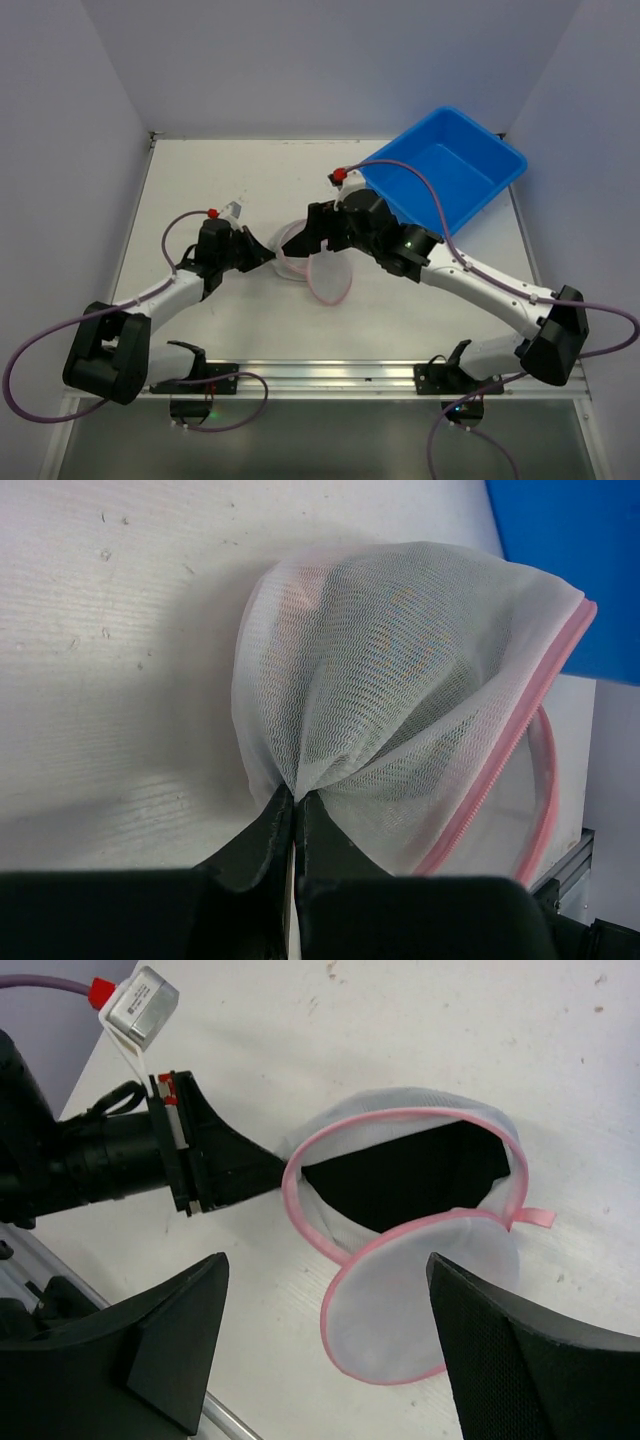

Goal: Unzip the laundry bag and remove the bra

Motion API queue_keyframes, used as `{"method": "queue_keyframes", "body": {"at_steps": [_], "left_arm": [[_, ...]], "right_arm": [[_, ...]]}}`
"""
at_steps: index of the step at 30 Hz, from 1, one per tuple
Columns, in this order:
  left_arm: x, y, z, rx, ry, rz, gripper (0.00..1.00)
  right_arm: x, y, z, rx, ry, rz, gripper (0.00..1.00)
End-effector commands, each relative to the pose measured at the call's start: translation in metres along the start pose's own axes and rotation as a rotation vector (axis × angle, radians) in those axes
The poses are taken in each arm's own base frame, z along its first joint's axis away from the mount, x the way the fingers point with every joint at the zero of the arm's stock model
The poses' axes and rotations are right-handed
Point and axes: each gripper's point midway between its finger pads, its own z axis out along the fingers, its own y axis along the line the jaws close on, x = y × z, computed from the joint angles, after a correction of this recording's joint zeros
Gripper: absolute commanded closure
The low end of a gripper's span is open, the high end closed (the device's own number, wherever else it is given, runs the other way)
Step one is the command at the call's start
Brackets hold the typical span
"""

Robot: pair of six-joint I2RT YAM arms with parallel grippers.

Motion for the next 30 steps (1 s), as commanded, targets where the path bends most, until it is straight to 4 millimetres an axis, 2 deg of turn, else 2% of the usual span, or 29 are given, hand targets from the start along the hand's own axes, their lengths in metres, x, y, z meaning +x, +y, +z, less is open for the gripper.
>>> {"method": "queue_keyframes", "body": {"at_steps": [1,3,7,11,13,15,17,18,19,21,23,25,26,28,30], "left_arm": [[-0.008,-0.002,-0.007,-0.005,-0.026,0.006,1.0],[-0.007,-0.004,-0.008,0.0,-0.026,0.009,1.0],[-0.007,-0.003,-0.01,-0.004,-0.029,0.013,1.0],[-0.006,-0.001,-0.011,-0.012,-0.026,0.014,1.0],[-0.006,0.0,-0.011,-0.019,-0.027,0.011,1.0],[-0.006,0.001,-0.01,-0.022,-0.028,0.009,1.0],[-0.006,0.002,-0.01,-0.024,-0.026,0.009,1.0],[-0.005,0.001,-0.01,-0.024,-0.023,0.011,1.0],[-0.005,0.003,-0.01,-0.03,-0.024,0.013,1.0],[-0.004,0.005,-0.01,-0.036,-0.022,0.013,1.0],[-0.004,0.005,-0.01,-0.038,-0.019,0.017,1.0],[-0.002,0.006,-0.01,-0.042,-0.015,0.018,1.0],[-0.003,0.006,-0.01,-0.04,-0.017,0.021,1.0],[-0.002,0.005,-0.01,-0.035,-0.013,0.024,1.0],[-0.002,0.004,-0.009,-0.029,-0.009,0.027,1.0]], "right_arm": [[-0.003,0.006,0.018,0.009,0.02,-0.045,0.19],[-0.002,0.01,0.031,-0.011,0.015,-0.057,0.19],[0.019,0.036,0.064,-0.16,0.077,-0.104,0.19],[0.031,0.058,0.072,-0.29,0.111,-0.076,0.19],[0.043,0.058,0.075,-0.3,0.15,-0.063,0.19],[0.054,0.05,0.078,-0.268,0.18,-0.055,0.19],[0.07,0.028,0.078,-0.193,0.21,-0.026,0.19],[0.064,0.007,0.078,-0.119,0.187,-0.003,0.2],[0.075,-0.013,0.076,-0.06,0.208,0.021,0.2],[0.077,-0.06,0.067,0.089,0.211,0.076,0.21],[0.086,-0.094,0.047,0.182,0.225,0.1,0.22],[0.085,-0.135,0.032,0.315,0.215,0.118,0.22],[0.081,-0.144,0.018,0.351,0.208,0.102,0.22],[0.069,-0.149,0.006,0.371,0.174,0.072,0.22],[0.047,-0.131,0.002,0.281,0.11,0.048,0.23]]}}
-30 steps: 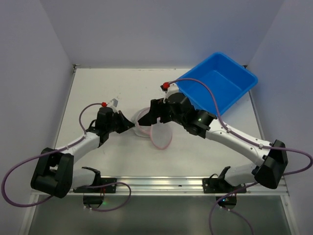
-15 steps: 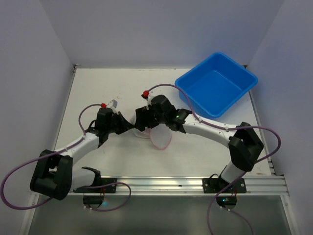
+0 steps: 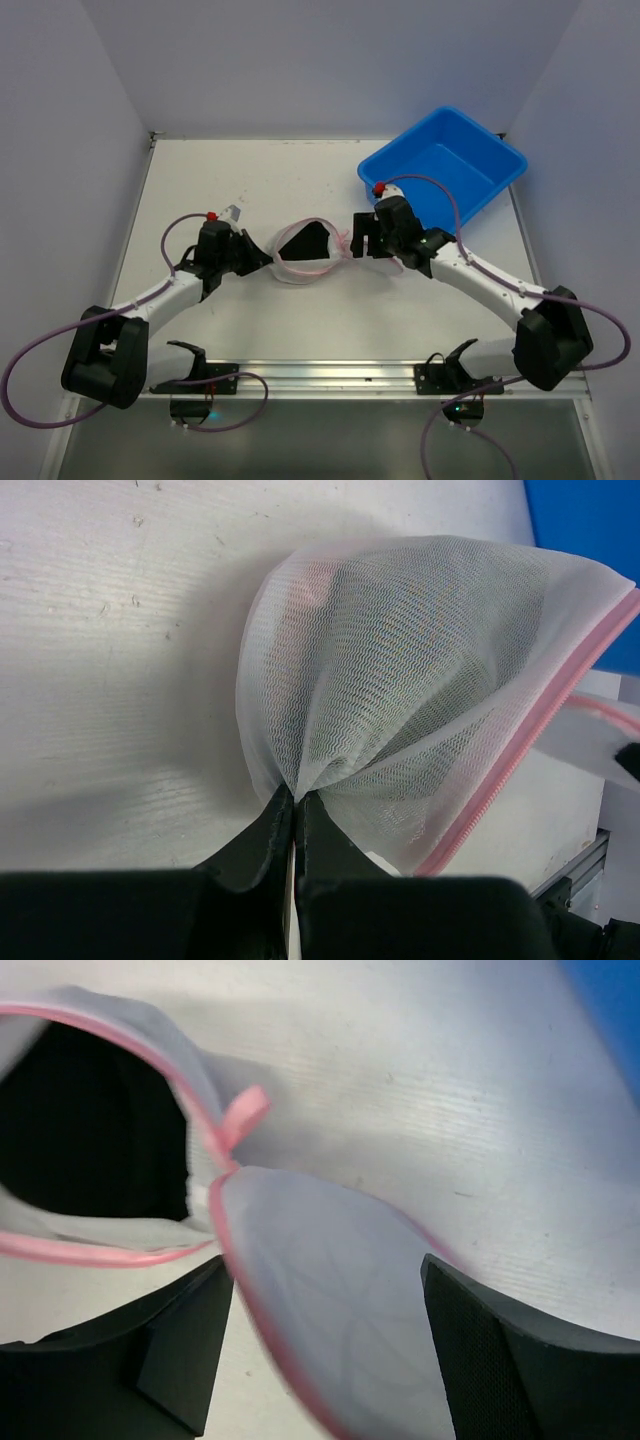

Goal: Unzip the laundry bag and remove the bra

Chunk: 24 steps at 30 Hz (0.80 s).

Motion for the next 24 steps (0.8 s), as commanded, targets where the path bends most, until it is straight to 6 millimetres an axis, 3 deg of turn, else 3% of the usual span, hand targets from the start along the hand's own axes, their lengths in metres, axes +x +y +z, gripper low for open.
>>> {"method": "queue_keyframes", "body": {"at_steps": [1,8,15,16,19,24], "left_arm": [[-0.008,-0.006,-0.002,0.029,-0.026,0.033,1.0],[-0.007,-0.008,-0.003,0.037,-0.016,0.049,1.0],[-0.006,-0.007,-0.004,0.035,-0.007,0.053,1.0],[-0.005,-0.008,-0.004,0.038,-0.005,0.053,1.0],[-0.006,-0.009,-0.004,0.041,-0.006,0.055,1.0],[-0.006,-0.009,-0.003,0.042,-0.003,0.059,1.0]], "right_arm": [[-0.032,0.025,-0.033,-0.113,-0.117,-0.053,0.23],[-0.066,0.102,-0.04,-0.283,-0.205,-0.198,0.22],[-0.074,0.143,-0.008,-0.352,-0.186,-0.249,0.15],[-0.065,0.143,0.008,-0.336,-0.151,-0.26,0.14],[-0.048,0.146,0.032,-0.342,-0.079,-0.284,0.12],[-0.017,0.154,0.058,-0.356,-0.01,-0.351,0.1]]}}
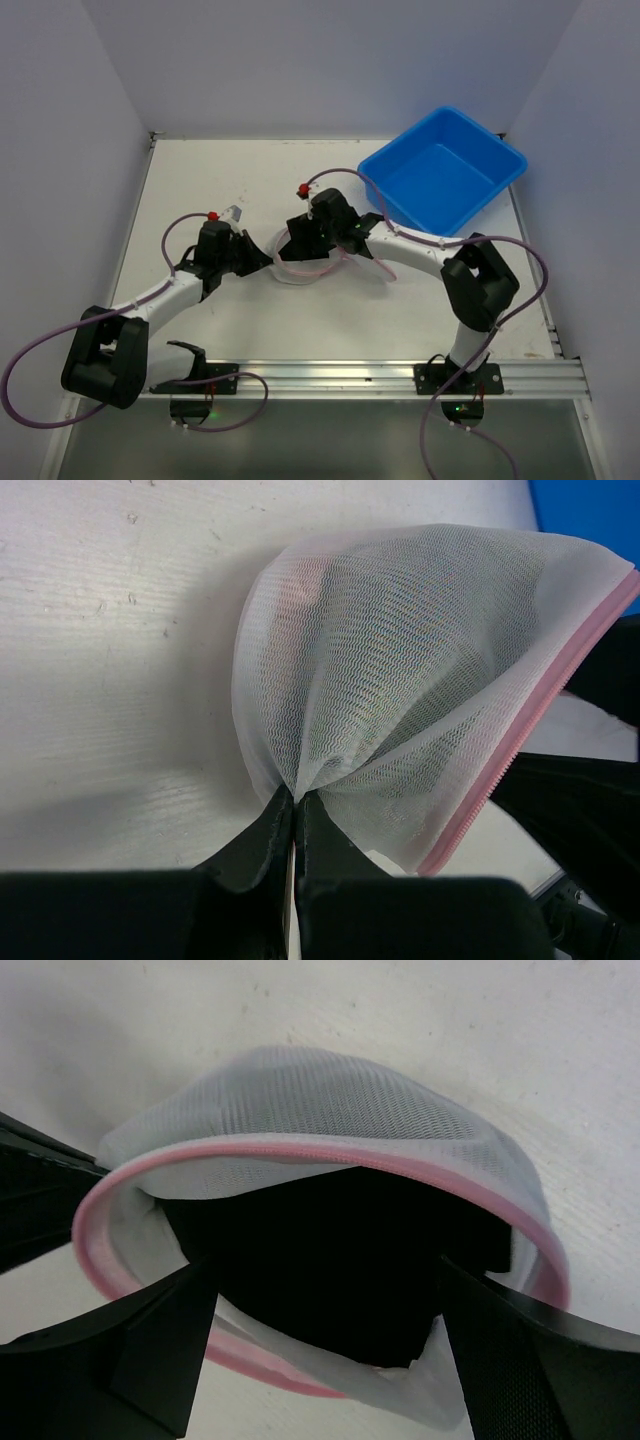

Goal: Unzip the laundry bag and remove the bra

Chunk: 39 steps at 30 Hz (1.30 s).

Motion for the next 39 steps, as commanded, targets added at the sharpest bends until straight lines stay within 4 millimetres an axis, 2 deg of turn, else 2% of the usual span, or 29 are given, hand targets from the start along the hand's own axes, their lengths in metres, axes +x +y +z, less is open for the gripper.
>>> {"method": "queue_keyframes", "body": {"at_steps": [1,4,7,8,11,14,19,24,27,31,32,34,35,37,39], "left_arm": [[-0.009,-0.01,-0.003,0.038,-0.015,0.036,1.0],[-0.008,-0.01,-0.002,0.046,-0.01,0.038,1.0],[-0.008,-0.011,-0.002,0.046,-0.01,0.038,1.0],[-0.008,-0.01,-0.002,0.045,-0.008,0.037,1.0],[-0.009,-0.012,-0.003,0.046,-0.013,0.036,0.99],[-0.01,-0.011,-0.005,0.04,-0.022,0.03,0.92],[-0.01,-0.008,-0.006,0.024,-0.029,0.025,0.8],[-0.006,-0.007,-0.004,0.029,-0.023,0.01,0.78],[-0.006,-0.008,-0.005,0.034,-0.021,0.006,0.78],[-0.006,-0.005,-0.006,0.018,-0.021,0.004,0.83],[-0.005,-0.004,-0.006,0.014,-0.018,0.003,0.85],[-0.004,-0.004,-0.005,0.012,-0.014,0.0,0.88],[-0.004,-0.003,-0.005,0.01,-0.012,-0.001,0.89],[-0.002,-0.002,-0.004,0.009,-0.005,-0.004,0.92],[-0.001,-0.003,-0.004,0.012,-0.002,-0.004,0.94]], "right_arm": [[-0.007,0.019,0.01,-0.061,-0.022,-0.07,0.09],[0.005,0.015,0.022,-0.048,-0.008,-0.069,0.16],[0.007,0.012,0.025,-0.038,-0.019,-0.082,0.5],[0.007,0.008,0.024,-0.022,-0.022,-0.084,0.74],[0.005,0.007,0.015,-0.015,-0.034,-0.095,1.0],[0.0,0.012,-0.007,-0.04,-0.057,-0.103,1.0],[-0.015,0.033,-0.057,-0.147,-0.114,-0.113,1.0],[-0.016,0.05,-0.077,-0.244,-0.113,-0.124,1.0],[-0.01,0.065,-0.088,-0.34,-0.082,-0.142,1.0],[-0.013,0.091,-0.12,-0.497,-0.095,-0.176,1.0],[-0.021,0.102,-0.138,-0.558,-0.12,-0.194,1.0],[-0.028,0.109,-0.156,-0.589,-0.129,-0.203,1.0],[-0.044,0.114,-0.171,-0.599,-0.169,-0.214,1.0],[-0.058,0.112,-0.185,-0.572,-0.206,-0.21,1.0],[-0.085,0.106,-0.207,-0.531,-0.293,-0.188,1.0]]}}
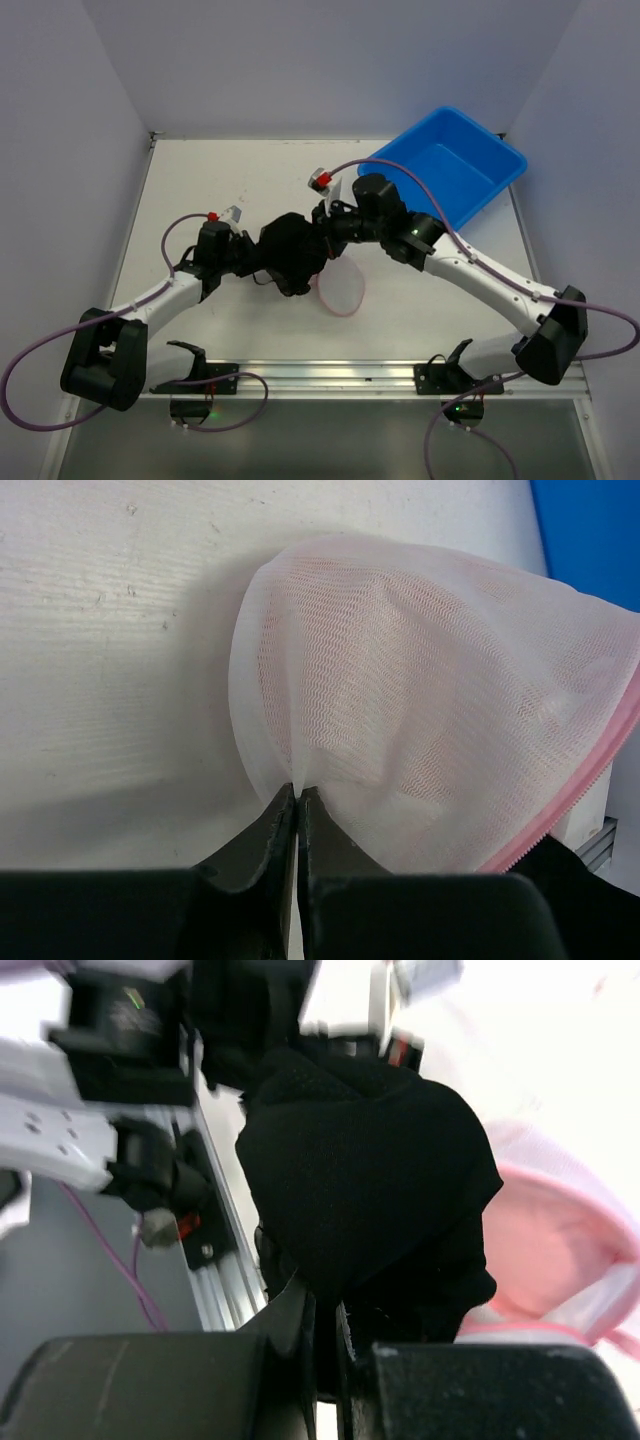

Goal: Unzip the laundry bag and remove the bra

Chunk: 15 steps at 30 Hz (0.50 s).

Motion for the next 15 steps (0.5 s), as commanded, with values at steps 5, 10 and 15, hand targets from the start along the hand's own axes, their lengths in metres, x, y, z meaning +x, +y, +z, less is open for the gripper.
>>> {"method": "queue_keyframes", "body": {"at_steps": [5,10,15], "left_arm": [[-0.002,-0.002,-0.003,0.01,-0.004,0.006,0.96],[0.001,-0.001,-0.002,0.013,0.006,0.006,0.96],[0.002,-0.004,-0.002,0.028,0.017,0.001,0.96]], "right_arm": [[-0.135,-0.033,-0.118,0.279,-0.386,-0.002,1.0],[-0.183,-0.112,-0.203,0.661,-0.583,0.024,1.0],[-0.201,-0.209,-0.279,0.994,-0.671,0.114,1.0]]}}
